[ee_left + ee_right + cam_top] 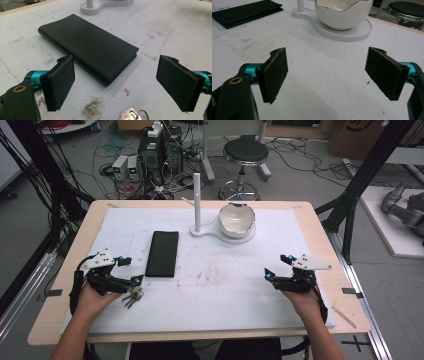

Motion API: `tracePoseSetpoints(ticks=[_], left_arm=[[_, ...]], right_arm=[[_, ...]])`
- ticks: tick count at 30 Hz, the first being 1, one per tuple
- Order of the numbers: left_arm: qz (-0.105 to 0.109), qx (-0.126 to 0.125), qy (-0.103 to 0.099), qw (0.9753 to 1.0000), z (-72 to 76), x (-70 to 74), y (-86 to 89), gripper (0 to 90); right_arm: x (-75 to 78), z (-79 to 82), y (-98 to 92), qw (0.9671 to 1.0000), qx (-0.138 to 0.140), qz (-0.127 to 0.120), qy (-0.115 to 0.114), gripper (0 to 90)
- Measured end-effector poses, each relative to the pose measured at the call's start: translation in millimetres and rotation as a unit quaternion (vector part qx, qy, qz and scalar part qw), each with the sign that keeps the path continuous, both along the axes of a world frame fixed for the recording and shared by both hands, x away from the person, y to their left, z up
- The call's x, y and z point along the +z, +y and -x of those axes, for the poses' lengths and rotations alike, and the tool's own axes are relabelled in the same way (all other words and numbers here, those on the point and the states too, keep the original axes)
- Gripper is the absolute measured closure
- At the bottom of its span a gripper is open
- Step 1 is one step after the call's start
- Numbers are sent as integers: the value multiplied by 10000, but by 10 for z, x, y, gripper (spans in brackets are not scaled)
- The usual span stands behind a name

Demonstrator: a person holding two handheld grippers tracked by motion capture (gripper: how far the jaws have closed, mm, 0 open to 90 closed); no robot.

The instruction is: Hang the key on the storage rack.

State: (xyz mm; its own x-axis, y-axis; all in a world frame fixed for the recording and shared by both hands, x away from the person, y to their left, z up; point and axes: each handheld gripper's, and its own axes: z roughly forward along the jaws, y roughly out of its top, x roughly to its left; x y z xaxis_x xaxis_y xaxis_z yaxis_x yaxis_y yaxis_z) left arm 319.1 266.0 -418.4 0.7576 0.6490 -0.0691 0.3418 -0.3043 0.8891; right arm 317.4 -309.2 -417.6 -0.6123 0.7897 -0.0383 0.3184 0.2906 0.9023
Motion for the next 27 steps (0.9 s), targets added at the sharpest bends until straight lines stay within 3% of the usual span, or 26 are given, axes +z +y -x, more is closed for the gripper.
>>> tracePoseSetpoints(ticks=[8, 16, 25, 27], left_arm=[[35, 27, -66, 10000, 3, 4, 5, 153], [-6, -240, 3, 9997, 29, -7, 15, 166], [-292, -722, 12, 9970, 92, -26, 50, 405], [-486, -967, 98, 9941, 99, -53, 23, 475]], right_arm=[[-42, -43, -45, 9999, -26, -57, 85, 186], [-37, -38, -58, 10000, -74, 16, 57, 187], [-51, -41, -1, 9998, -46, 155, 101, 187], [-54, -44, 1, 9998, -48, 158, 95, 187]])
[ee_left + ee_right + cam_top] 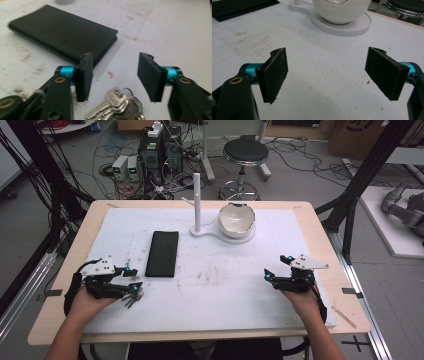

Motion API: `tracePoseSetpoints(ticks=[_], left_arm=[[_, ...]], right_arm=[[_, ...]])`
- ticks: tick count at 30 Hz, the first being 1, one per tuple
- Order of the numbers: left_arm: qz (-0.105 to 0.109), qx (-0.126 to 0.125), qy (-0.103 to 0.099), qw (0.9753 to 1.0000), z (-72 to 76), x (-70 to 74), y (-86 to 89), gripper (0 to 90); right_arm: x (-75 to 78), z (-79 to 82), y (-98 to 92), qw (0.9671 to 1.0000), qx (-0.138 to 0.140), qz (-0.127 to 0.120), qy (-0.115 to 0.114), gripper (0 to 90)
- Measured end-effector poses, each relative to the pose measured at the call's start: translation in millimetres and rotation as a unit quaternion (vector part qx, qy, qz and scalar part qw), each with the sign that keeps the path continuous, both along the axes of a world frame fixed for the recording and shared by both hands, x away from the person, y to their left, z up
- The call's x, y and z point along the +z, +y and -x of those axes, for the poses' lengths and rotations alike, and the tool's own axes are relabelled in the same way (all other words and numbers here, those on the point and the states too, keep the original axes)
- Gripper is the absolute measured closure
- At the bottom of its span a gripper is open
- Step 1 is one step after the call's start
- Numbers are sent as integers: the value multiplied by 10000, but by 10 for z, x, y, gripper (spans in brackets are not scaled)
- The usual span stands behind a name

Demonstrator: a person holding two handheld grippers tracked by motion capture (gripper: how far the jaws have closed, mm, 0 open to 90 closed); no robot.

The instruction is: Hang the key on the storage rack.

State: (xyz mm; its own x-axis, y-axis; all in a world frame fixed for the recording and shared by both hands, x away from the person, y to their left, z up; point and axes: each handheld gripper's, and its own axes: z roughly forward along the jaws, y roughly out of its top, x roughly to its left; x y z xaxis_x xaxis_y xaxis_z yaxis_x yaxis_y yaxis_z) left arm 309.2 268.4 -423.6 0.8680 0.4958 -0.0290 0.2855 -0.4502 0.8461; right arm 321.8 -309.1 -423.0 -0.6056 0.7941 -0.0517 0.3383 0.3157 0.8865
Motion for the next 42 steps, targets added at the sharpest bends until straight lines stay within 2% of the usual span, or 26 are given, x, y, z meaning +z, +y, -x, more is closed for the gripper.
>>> tracePoseSetpoints(ticks=[4, 8, 11, 13, 15, 17, 19, 22, 27, 32, 33, 34, 35, 36, 37, 40, 41, 42], left_arm=[[-384, -263, 131, 9988, 3, -50, -72, 565], [-578, -455, 247, 9970, 7, -87, -122, 618], [-755, -379, 322, 9959, 2, -130, -153, 639], [-924, -395, 361, 9943, -1, -158, -158, 657], [-934, -406, 305, 9943, 7, -165, -160, 696], [-1032, -443, 210, 9934, 14, -153, -157, 748], [-1171, -482, 54, 9919, 20, -144, -155, 828], [-1325, -545, -63, 9897, 26, -130, -166, 858], [-1340, -558, -102, 9894, 30, -102, -176, 865], [-1229, -503, -181, 9910, 36, -45, -163, 868], [-1151, -450, -279, 9919, 42, -3, -149, 870], [-1151, -450, -279, 9919, 42, -3, -149, 871], [-996, -375, -360, 9937, 52, 39, -132, 871], [-996, -375, -360, 9937, 52, 39, -132, 872], [-867, -327, -409, 9949, 61, 70, -120, 872], [-741, -293, -445, 9958, 63, 104, -114, 872], [-551, -250, -503, 9969, 68, 150, -102, 872], [-551, -250, -503, 9969, 68, 150, -102, 872]], right_arm=[[1, 1, -15, 10000, -11, -23, 2, 187], [-1, 0, -38, 10000, -56, -37, 21, 187], [-4, -2, -45, 10000, -60, -38, 18, 188], [-4, -1, -41, 10000, -70, -32, 26, 188], [-6, 0, -39, 10000, -77, -19, 20, 188], [-10, -3, -37, 10000, -89, -7, 20, 188], [-13, -5, -38, 10000, -95, -10, 23, 188], [-17, -2, -36, 9999, -104, -17, 51, 188], [-21, -5, -35, 9999, -112, -5, 49, 188], [-29, -10, -43, 9999, -130, -16, 58, 188], [-34, -13, -45, 9999, -125, -13, 62, 188], [-34, -13, -45, 9999, -125, -13, 62, 188], [-34, -12, -43, 9999, -121, -21, 76, 188], [-34, -12, -43, 9999, -121, -21, 76, 188], [-33, -14, -43, 9999, -116, -21, 57, 188], [-32, -12, -40, 9999, -97, -14, 30, 188], [-27, -6, -37, 10000, -90, -18, 14, 188], [-25, -4, -36, 10000, -89, -27, 13, 188]])
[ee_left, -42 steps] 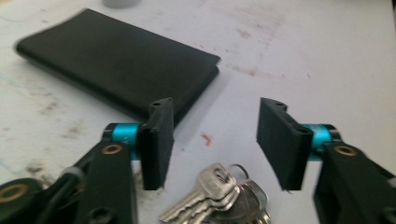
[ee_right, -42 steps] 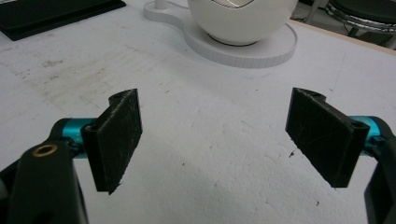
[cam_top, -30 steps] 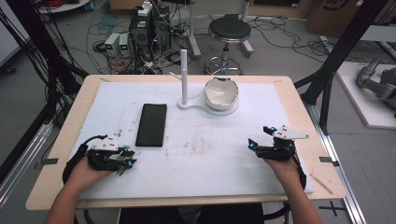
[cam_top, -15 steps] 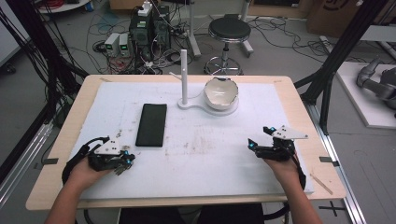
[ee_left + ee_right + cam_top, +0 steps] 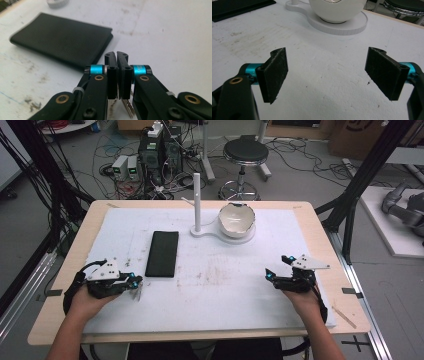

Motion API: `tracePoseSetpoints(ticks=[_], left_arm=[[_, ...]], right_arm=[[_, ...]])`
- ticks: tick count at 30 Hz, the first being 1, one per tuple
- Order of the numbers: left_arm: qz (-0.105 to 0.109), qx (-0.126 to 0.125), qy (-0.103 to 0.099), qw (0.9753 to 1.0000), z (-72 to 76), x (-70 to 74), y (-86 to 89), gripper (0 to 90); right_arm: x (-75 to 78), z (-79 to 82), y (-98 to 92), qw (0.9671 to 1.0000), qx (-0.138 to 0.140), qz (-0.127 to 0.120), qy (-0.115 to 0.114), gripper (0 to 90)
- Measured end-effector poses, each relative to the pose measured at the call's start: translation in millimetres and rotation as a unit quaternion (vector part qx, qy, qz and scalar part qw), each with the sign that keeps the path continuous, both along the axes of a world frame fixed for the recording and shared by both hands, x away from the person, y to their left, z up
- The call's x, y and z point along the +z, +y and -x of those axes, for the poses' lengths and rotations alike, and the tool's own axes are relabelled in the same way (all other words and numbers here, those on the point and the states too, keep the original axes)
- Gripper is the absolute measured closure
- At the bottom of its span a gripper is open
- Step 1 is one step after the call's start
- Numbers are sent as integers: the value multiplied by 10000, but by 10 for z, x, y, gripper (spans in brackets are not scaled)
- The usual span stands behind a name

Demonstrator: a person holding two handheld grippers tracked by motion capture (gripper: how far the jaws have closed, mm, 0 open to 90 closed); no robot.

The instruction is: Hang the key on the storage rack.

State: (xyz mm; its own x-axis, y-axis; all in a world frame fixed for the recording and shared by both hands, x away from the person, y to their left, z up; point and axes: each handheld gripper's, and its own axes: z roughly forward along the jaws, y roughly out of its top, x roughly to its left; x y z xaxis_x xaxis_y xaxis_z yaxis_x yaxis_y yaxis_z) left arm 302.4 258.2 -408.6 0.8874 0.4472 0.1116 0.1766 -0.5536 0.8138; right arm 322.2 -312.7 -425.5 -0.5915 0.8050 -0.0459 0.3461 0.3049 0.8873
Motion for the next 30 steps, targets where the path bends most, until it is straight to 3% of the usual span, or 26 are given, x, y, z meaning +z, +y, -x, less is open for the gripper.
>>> tracePoseSetpoints(ticks=[2, 4, 9, 11, 12, 13, 14, 15, 16, 17, 18, 21, 30], left_arm=[[310, 49, -124, 9994, 15, 78, 34, 873], [488, 59, -228, 9985, 29, 131, 54, 872], [713, 129, -384, 9966, 10, 264, 40, 872], [824, 118, -481, 9954, -12, 413, -13, 873], [824, 118, -481, 9954, -12, 413, -13, 873], [856, 81, -571, 9947, -39, 537, -57, 873], [856, 81, -571, 9947, -39, 537, -57, 872], [922, 13, -585, 9940, -85, 657, -111, 872], [922, 13, -585, 9940, -85, 657, -111, 872], [935, -21, -608, 9938, -138, 757, -171, 872], [935, -21, -608, 9938, -138, 757, -171, 872], [929, 2, -657, 9935, -298, 964, -322, 872], [969, 132, -766, 9922, -655, 1243, -555, 872]], right_arm=[[1, 2, 2, 10000, 5, -5, -11, 188], [0, 2, 3, 10000, -3, -3, -12, 188], [8, -7, 9, 10000, 27, -78, -21, 188], [15, -8, 14, 9999, 14, -116, -35, 187], [15, -8, 14, 9999, 14, -116, -35, 187], [24, -3, 25, 9999, 39, -130, -42, 188], [24, -3, 25, 9999, 39, -130, -42, 188], [35, 3, 40, 9998, 52, -172, -63, 187], [35, 3, 40, 9998, 52, -172, -63, 187], [46, 7, 51, 9997, 78, -208, -132, 187], [51, 9, 55, 9996, 74, -221, -155, 188], [66, 22, 69, 9995, 128, -229, -183, 187], [63, 13, 68, 9995, 128, -255, -166, 187]])
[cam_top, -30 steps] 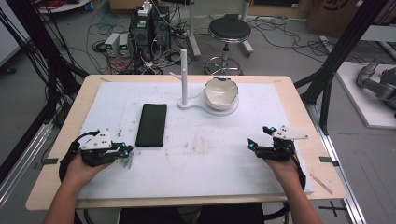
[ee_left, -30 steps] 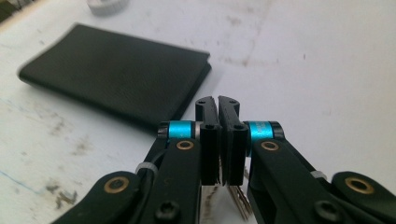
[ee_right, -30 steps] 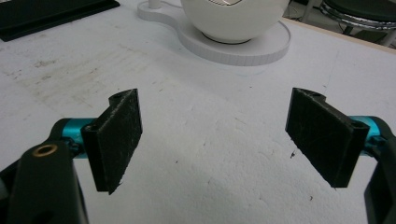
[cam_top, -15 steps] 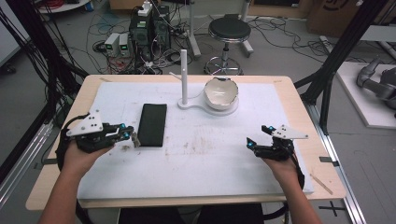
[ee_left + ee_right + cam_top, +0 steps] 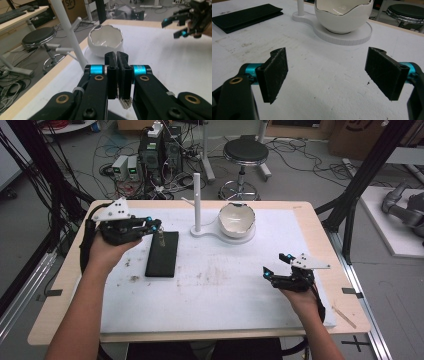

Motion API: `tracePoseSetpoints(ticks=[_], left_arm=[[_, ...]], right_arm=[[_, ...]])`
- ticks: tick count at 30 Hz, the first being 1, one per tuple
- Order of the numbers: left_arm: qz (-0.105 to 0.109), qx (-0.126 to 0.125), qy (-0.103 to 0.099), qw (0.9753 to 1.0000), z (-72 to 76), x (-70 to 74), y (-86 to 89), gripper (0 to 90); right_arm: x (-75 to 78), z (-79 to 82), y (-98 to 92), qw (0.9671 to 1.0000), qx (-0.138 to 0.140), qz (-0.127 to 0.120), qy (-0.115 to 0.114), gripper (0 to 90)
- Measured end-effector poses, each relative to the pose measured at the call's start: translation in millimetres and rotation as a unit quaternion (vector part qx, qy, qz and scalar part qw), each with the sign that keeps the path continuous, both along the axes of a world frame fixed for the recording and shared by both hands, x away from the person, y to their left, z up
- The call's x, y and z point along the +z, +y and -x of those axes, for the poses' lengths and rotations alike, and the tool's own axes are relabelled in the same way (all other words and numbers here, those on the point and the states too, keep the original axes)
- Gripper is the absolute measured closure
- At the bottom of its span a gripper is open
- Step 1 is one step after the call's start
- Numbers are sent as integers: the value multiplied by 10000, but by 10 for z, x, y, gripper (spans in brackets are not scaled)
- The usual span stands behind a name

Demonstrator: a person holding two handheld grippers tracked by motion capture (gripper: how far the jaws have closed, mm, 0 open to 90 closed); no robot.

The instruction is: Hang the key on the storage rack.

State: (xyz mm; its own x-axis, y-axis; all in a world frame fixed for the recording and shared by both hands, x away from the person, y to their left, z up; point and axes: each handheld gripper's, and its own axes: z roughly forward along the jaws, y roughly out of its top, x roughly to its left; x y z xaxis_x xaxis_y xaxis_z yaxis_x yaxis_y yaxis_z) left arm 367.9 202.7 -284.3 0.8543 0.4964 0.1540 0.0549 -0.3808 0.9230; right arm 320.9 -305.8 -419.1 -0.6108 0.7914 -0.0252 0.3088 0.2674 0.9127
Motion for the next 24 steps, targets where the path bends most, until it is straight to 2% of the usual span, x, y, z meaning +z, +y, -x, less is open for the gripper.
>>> tracePoseSetpoints(ticks=[2, 3, 5, 6, 7, 11, 12, 15, 20, 24], left_arm=[[52, 31, 16, 10000, -115, 60, -66, 872], [98, -9, 22, 9999, -219, 117, -127, 872], [92, -30, 15, 10000, -321, 178, -198, 872], [92, -30, 15, 10000, -321, 178, -198, 872], [57, -9, -10, 10000, -414, 240, -286, 872], [30, -6, -39, 10000, -569, 341, -486, 872], [30, -6, -39, 10000, -569, 341, -486, 872], [-103, 23, 26, 9999, -706, 375, -634, 872], [-241, 135, 65, 9996, -842, 361, -773, 872], [-280, 202, 85, 9994, -919, 357, -854, 872]], right_arm=[[-3, -3, 1, 10000, -4, 11, 23, 188], [-5, -3, 1, 10000, -7, 10, 21, 188], [-10, -1, 9, 10000, -2, 1, 24, 187], [-11, 0, 13, 10000, -1, 4, 37, 188], [-9, -1, 15, 10000, 11, 15, 21, 188], [-1, 3, 18, 10000, 8, -2, -14, 187], [-1, 3, 18, 10000, 0, -1, -22, 188], [-2, 1, 12, 10000, 5, -19, -21, 188], [-19, 0, 34, 10000, 46, -6, 20, 188], [-14, -3, 42, 10000, 58, -48, -3, 188]])
